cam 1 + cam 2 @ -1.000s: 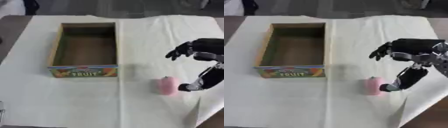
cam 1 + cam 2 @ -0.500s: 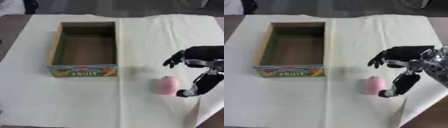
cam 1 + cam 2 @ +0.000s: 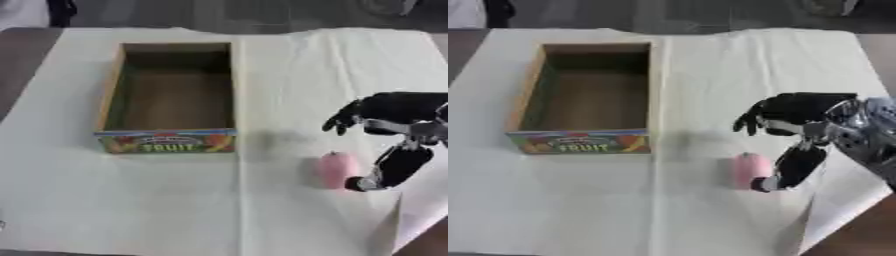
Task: Pick up objects on the table and place them in the box.
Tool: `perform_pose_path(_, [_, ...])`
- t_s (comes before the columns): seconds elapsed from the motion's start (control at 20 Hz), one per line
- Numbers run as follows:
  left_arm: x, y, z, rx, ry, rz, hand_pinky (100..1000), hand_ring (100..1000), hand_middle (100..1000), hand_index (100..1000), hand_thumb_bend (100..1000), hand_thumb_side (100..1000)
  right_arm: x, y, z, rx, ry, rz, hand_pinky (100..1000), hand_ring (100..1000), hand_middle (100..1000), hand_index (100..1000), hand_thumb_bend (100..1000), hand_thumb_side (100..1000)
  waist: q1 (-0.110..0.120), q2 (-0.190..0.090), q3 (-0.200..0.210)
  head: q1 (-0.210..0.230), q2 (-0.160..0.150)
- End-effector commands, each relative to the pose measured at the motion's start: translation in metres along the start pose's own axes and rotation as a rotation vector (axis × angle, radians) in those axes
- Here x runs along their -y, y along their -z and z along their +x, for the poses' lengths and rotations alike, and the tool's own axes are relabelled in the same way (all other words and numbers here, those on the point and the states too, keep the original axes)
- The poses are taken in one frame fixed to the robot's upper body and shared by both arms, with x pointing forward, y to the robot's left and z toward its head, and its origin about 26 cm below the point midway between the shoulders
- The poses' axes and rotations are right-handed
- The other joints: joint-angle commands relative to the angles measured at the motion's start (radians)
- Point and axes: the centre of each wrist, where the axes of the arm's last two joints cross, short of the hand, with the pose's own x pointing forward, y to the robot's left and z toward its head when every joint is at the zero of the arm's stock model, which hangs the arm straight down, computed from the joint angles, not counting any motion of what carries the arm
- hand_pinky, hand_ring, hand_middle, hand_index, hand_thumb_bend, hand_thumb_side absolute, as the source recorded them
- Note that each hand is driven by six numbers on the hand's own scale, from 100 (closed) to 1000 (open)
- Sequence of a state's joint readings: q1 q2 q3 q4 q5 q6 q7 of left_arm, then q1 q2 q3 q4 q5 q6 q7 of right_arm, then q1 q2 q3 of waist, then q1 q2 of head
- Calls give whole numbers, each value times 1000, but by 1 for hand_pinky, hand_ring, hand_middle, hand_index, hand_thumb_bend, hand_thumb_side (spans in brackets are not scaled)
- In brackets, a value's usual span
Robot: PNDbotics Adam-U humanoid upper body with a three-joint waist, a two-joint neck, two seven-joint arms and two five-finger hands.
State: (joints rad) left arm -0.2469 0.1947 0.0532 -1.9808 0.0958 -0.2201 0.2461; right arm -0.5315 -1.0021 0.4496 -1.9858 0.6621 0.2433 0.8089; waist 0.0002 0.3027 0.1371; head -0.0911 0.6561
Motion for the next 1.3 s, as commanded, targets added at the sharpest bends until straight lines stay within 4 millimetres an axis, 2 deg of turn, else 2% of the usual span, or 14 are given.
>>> perform_pose_path(0.05, [0, 5, 7, 33, 2, -21, 706, 634, 609, 820, 100, 610, 4, -3, 2, -16, -17, 0, 678, 813, 710, 908, 489, 353, 0, -14, 2, -4, -10])
perform_pose_path(0.5, [0, 6, 7, 33, -1, -23, 706, 634, 609, 821, 100, 611, 0, 0, 6, -56, -4, 34, 685, 823, 704, 904, 499, 332, 0, -12, 5, -7, -16])
perform_pose_path(1.3, [1, 5, 7, 31, -1, -24, 706, 634, 609, 820, 100, 610, -12, 11, -4, -119, 17, 77, 691, 831, 690, 896, 498, 320, 6, -5, 5, -11, -19])
